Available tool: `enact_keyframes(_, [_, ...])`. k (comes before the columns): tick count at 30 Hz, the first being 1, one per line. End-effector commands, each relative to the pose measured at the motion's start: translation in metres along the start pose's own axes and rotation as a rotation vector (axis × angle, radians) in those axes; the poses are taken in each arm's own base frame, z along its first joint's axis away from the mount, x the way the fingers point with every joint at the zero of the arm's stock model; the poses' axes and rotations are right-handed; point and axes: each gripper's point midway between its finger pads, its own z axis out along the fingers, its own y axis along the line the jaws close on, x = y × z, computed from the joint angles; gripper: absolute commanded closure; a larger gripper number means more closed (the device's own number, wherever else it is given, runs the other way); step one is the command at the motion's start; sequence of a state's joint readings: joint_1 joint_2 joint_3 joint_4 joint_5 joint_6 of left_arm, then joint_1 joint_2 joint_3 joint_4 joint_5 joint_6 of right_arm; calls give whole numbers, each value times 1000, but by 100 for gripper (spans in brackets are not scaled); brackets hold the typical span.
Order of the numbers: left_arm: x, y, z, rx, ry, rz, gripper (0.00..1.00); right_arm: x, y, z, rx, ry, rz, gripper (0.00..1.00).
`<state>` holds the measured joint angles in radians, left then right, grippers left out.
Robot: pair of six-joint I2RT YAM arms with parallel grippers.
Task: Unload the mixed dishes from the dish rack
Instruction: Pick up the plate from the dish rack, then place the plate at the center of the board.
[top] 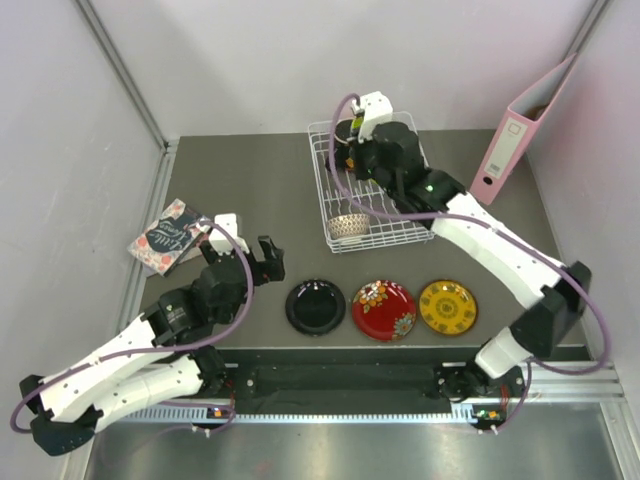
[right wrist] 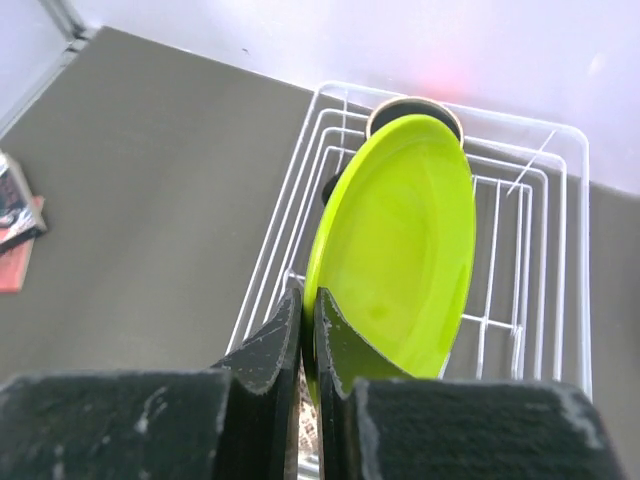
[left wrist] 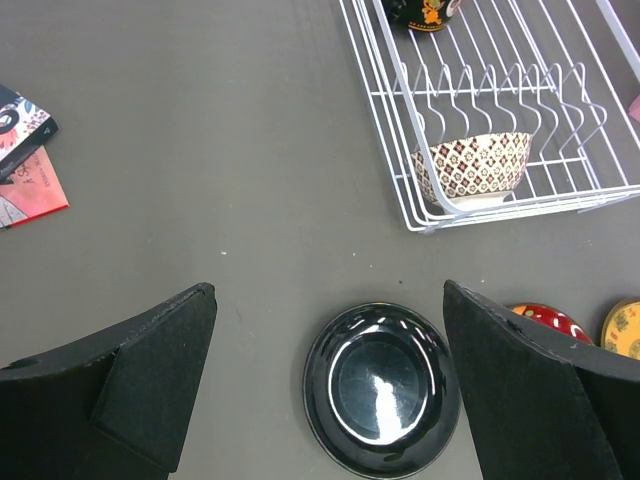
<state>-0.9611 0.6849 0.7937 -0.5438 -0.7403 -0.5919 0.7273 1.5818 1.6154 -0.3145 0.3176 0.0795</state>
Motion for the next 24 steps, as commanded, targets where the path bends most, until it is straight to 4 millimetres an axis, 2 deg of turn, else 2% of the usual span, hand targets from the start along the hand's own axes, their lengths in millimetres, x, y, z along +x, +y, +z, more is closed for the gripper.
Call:
enact_keyframes(1, [-27,-13,0,20,-59,-28,1,-31,36,-55,-87,-174,-138,100])
enact_keyframes(2, [-32,-16,0,23,-63,-29,1,-28,43,-65,-88,-195,-232,100])
enact_keyframes(3, [-35,-18,0,23,-65,-29,1,-33,41,-85,-61,-237,-273,100])
enact_keyframes(4, [-38,-19,1,22,-68,-27,1,-3,70,-97,-117,-222,-365,100])
enact_keyframes(5, [-43,-23,1,24,-70,-28,1,-7,78,-109,-108,-284,-461,100])
enact_keyframes(6, [-46,-24,1,22,-72,-28,1,-4,74,-122,-58,-299,-499,100])
enact_keyframes(7, [-47,-25,4,14,-68,-20,1,23,99,-136,-107,-290,-584,100])
enact_keyframes(9, [-58,-26,4,10,-79,-30,1,44,114,-157,-80,-278,-718,100])
enact_keyframes(10, [-61,-26,5,3,-83,-31,1,62,117,-161,-71,-253,-786,100])
enact_keyframes(11, [-71,-24,4,-8,-97,-44,1,70,112,-166,-20,-232,-861,100])
enact_keyframes(12, [-75,-23,5,-14,-103,-40,1,83,126,-178,-46,-236,-919,100])
enact_keyframes(13, [-79,-22,6,-22,-104,-37,1,99,127,-181,-46,-219,-982,100])
enact_keyframes(15, [-91,-16,8,-39,-114,-42,1,115,133,-194,-42,-209,-1074,100])
enact_keyframes(20, [-117,0,15,-65,-115,-60,1,146,138,-209,-53,-183,-1212,100])
enact_keyframes(21, [-114,-12,15,12,-84,-63,1,153,143,-212,-67,-188,-1245,100])
enact_keyframes(23, [-115,-16,19,63,-54,-54,1,165,140,-214,-54,-189,-1324,100])
enact_keyframes(24, [-106,-32,18,158,-2,-39,1,171,141,-216,-58,-196,-1357,100])
